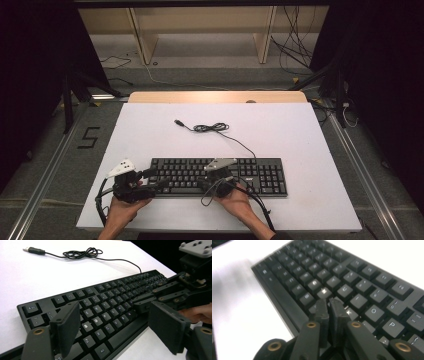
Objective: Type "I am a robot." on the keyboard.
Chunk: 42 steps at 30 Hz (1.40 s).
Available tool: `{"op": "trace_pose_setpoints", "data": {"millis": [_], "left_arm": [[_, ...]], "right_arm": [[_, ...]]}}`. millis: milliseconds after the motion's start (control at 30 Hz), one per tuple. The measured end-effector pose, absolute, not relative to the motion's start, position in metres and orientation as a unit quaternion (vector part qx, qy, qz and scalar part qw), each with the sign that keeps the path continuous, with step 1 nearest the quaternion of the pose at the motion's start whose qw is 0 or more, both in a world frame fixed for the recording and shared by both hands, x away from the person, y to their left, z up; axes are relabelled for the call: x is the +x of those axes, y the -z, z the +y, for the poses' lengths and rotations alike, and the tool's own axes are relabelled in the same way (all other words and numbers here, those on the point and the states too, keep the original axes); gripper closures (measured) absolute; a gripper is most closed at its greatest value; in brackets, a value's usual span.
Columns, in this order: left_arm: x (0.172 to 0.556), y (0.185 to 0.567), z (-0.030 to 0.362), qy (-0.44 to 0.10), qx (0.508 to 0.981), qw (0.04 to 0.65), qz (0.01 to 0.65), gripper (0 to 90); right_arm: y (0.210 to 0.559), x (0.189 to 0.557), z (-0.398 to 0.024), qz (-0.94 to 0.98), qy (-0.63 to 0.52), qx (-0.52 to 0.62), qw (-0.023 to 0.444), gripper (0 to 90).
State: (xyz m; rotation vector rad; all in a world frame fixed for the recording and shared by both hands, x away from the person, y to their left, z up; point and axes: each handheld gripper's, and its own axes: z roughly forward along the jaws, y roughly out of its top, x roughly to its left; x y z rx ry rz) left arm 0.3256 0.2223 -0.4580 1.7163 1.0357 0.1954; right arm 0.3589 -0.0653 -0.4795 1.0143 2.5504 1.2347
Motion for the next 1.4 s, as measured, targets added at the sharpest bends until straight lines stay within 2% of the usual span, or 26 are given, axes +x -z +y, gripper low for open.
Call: {"op": "trace_pose_setpoints", "data": {"millis": [100,200,367,567,1067,1167,1400], "left_arm": [[0.326,0.458,0.224,-0.084,0.718,0.536,0.436,25.3],[0.326,0.458,0.225,-0.085,0.716,0.538,0.437,25.1],[0.326,0.457,0.226,-0.088,0.716,0.538,0.436,25.0],[0.326,0.457,0.226,-0.089,0.716,0.539,0.435,25.0],[0.326,0.458,0.226,-0.091,0.714,0.540,0.435,25.0],[0.326,0.458,0.226,-0.092,0.716,0.539,0.434,25.0],[0.326,0.458,0.227,-0.091,0.715,0.540,0.435,24.9]], "right_arm": [[0.476,0.359,-0.069,0.839,-0.422,0.339,0.063,76.7],[0.471,0.360,-0.073,0.829,-0.438,0.345,0.054,63.4],[0.463,0.357,-0.079,0.815,-0.467,0.340,0.050,46.5],[0.456,0.351,-0.087,0.811,-0.481,0.330,0.053,37.2],[0.450,0.345,-0.097,0.802,-0.495,0.329,0.055,33.5],[0.452,0.344,-0.093,0.809,-0.487,0.325,0.054,38.6],[0.459,0.344,-0.086,0.823,-0.465,0.321,0.054,60.2]]}}
